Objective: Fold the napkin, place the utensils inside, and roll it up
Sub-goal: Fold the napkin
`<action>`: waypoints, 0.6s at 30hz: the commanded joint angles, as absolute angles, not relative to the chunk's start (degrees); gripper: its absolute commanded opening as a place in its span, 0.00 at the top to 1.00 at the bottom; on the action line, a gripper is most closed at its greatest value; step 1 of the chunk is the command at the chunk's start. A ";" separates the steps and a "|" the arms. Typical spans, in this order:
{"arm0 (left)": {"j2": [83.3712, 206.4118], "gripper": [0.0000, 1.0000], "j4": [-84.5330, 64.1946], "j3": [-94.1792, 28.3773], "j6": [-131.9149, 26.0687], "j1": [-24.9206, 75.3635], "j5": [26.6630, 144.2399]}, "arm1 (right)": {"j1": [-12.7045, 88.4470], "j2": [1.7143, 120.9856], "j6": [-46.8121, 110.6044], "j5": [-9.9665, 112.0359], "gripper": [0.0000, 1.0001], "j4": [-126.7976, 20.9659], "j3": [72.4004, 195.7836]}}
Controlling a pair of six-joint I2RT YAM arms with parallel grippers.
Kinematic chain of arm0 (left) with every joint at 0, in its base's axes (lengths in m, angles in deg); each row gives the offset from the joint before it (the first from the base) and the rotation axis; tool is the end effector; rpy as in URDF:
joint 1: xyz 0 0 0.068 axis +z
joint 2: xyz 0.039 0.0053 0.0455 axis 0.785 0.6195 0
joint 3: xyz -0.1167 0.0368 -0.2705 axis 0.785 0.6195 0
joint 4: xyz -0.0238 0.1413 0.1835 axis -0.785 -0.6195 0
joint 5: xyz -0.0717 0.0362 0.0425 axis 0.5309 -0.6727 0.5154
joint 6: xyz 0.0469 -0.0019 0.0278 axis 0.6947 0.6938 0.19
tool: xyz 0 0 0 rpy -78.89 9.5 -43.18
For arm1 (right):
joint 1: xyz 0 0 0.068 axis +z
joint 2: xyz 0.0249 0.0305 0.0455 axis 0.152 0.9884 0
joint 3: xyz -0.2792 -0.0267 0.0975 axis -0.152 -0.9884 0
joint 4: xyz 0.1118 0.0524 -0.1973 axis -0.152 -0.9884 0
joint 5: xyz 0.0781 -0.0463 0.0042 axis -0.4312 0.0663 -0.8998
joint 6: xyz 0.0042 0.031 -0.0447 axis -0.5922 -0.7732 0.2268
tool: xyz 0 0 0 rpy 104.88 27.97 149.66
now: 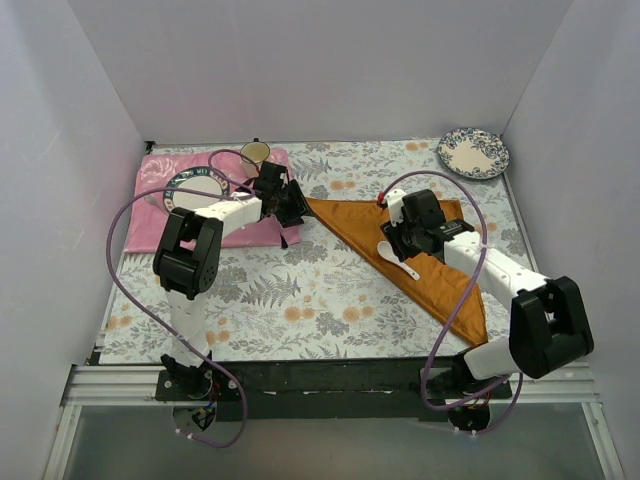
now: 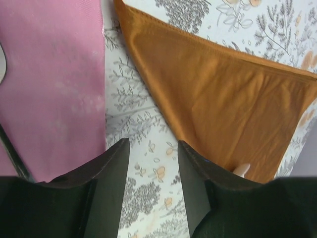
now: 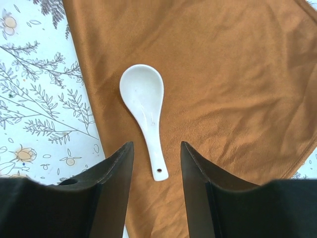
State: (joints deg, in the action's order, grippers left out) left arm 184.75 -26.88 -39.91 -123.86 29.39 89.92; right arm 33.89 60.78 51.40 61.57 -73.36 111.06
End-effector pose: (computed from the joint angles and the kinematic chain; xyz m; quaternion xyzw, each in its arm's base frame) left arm 0.3865 -0.1673 0.2122 -0.4370 0.8285 -0.3286 0.1211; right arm 0.2382 0.1098 0.2679 -0.2951 0.8885 0.0145 0.3510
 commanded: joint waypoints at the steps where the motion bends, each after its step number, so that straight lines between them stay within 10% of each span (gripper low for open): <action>1: 186.90 0.58 -23.52 -42.82 -123.96 29.40 85.64 | 34.06 55.77 49.52 62.02 0.50 -71.22 109.79; 18: 198.15 0.61 -26.32 -54.68 -117.64 29.31 77.98 | 33.97 50.84 48.91 59.03 0.50 -68.58 105.83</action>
